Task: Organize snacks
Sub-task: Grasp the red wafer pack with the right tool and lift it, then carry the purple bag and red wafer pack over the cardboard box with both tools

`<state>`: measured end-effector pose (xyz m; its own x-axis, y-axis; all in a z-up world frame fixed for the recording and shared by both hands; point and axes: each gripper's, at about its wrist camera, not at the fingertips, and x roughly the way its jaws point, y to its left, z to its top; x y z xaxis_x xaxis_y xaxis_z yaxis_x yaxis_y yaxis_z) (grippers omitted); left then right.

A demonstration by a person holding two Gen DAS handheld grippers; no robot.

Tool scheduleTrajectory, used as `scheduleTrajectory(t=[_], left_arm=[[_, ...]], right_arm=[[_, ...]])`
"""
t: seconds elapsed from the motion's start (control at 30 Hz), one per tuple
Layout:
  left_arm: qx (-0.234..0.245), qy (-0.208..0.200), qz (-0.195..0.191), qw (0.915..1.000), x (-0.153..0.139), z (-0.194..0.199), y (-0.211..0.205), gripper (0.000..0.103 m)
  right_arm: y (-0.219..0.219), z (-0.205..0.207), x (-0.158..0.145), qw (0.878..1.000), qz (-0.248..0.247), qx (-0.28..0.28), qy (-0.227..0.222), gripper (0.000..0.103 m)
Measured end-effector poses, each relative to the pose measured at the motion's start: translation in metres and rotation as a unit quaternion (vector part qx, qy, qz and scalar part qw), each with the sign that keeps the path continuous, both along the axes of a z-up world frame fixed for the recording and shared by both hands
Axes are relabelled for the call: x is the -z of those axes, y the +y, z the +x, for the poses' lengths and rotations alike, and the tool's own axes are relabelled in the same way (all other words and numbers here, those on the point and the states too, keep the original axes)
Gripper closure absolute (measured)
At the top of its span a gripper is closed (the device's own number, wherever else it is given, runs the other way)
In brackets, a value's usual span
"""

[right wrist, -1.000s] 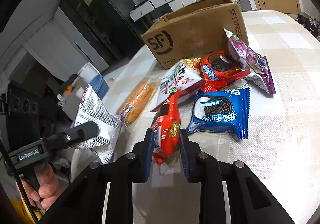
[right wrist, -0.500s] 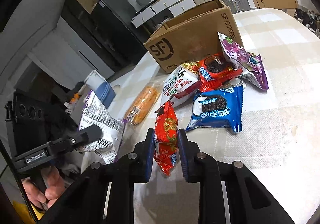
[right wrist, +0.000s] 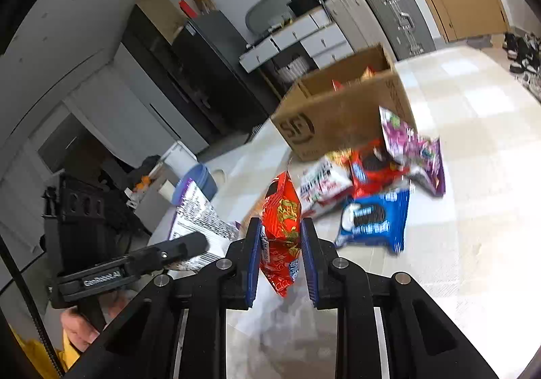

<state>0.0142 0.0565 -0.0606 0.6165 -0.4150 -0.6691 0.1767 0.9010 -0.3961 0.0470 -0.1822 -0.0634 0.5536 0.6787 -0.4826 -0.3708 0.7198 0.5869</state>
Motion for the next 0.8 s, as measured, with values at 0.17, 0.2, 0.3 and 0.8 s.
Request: scheduleTrajectory(t=[0.17, 0.2, 0.3, 0.8], left_arm=[[-0.007, -0.010, 0.005, 0.9999, -0.014, -0.003, -0.001, 0.090], [-0.007, -0.009, 0.006, 0.9999, -0.016, -0.003, -0.002, 0.090], [-0.006, -0.002, 0.009, 0.9999, -0.017, -0.005, -0.004, 0.090], [-0.003, -0.014, 0.014, 0.9998, -0.035, -0.009, -0.005, 0.090]], right_arm=[[-0.009, -0.011, -0.024, 1.000, 0.008, 0.003, -0.024, 0.080], [-0.009, -0.013, -0.026, 1.000, 0.009, 0.002, -0.026, 0.080], [-0.009, -0.017, -0.029, 1.000, 0.010, -0.001, -0.027, 0.080], [-0.016, -0.012, -0.041, 0.999, 0.022, 0.007, -0.028, 0.080]])
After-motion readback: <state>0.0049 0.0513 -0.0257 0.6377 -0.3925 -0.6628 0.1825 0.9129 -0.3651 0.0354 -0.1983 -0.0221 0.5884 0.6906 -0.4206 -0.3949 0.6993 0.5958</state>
